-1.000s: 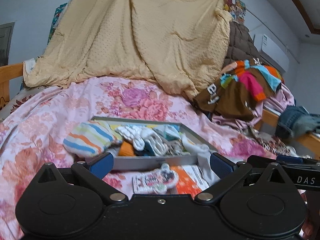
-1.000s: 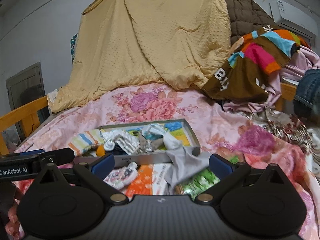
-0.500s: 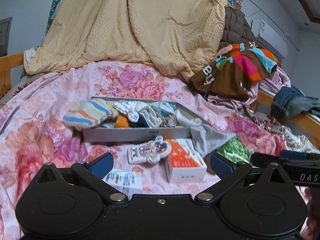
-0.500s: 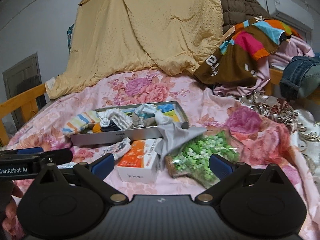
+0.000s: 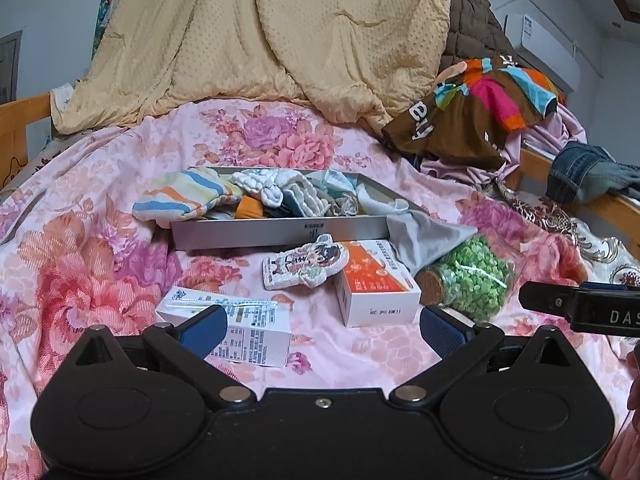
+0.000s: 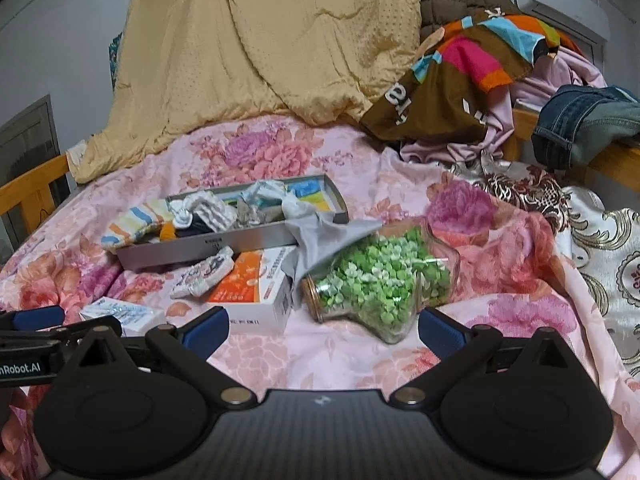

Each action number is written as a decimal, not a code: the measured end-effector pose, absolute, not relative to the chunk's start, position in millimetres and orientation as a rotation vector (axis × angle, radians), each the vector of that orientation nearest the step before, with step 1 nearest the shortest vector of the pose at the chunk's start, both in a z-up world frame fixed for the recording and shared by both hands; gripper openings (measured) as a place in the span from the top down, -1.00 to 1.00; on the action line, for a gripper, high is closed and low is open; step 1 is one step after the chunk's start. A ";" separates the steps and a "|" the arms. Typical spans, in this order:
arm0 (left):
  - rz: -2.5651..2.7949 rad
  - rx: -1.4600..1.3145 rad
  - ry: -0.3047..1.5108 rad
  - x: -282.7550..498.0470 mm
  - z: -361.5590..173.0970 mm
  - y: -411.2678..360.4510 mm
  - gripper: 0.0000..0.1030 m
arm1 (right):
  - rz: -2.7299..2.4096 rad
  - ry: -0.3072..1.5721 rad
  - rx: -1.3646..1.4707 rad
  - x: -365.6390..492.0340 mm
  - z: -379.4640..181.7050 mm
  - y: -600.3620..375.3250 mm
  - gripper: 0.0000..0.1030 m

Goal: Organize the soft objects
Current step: 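Reach the left tool toward the white cartoon-printed pouch while the right tool reaches toward the grey cloth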

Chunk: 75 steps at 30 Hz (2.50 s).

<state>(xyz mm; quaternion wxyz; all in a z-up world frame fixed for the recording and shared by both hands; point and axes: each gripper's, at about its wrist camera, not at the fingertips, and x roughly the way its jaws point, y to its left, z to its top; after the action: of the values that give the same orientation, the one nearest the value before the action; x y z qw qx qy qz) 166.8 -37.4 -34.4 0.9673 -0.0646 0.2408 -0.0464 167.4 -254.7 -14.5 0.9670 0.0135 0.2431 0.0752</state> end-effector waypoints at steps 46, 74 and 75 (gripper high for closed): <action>0.021 -0.257 0.531 192.6 -53.0 -13.4 -0.98 | 0.203 0.440 0.013 204.8 -29.7 -232.5 -0.99; -0.085 -0.246 0.705 322.8 -56.5 -15.3 -0.98 | 0.154 0.381 -0.029 290.8 -44.8 -233.1 -0.99; -0.085 -0.248 0.714 328.5 -57.5 -14.9 -0.98 | 0.152 0.378 -0.026 293.6 -45.1 -234.2 -0.99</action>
<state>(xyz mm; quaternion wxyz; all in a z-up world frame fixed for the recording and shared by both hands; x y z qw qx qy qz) 328.5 -14.9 -57.5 0.9286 -0.1209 0.3483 -0.0413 293.6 -234.2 -45.1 0.9792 -0.0132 0.1878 0.0757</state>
